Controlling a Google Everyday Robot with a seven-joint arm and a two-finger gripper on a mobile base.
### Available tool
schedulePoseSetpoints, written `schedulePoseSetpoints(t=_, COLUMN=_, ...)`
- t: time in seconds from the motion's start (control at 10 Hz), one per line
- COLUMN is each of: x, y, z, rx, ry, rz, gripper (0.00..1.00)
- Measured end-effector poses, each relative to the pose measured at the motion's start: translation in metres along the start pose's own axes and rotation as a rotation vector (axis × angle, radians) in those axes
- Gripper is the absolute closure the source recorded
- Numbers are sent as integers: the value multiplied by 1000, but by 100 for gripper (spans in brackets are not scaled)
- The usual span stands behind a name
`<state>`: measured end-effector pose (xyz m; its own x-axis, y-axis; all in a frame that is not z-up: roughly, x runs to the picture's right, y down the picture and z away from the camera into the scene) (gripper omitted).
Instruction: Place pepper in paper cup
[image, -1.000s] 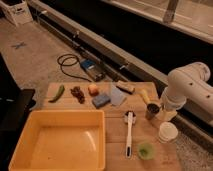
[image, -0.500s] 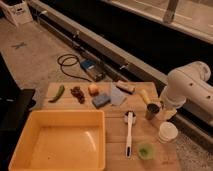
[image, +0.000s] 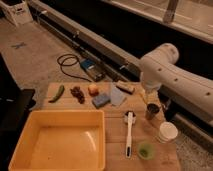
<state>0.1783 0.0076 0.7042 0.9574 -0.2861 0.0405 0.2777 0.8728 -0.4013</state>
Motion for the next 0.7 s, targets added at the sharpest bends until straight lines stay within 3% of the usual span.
schedulePoseSetpoints(t=0.3, x=-68, y=-25, z=-10, rx=53, ry=-85, rz=-124, gripper=35)
schedulePoseSetpoints(t=0.7, x=-70, y=-25, z=-10, rx=57, ry=-88, rz=-128, gripper=35)
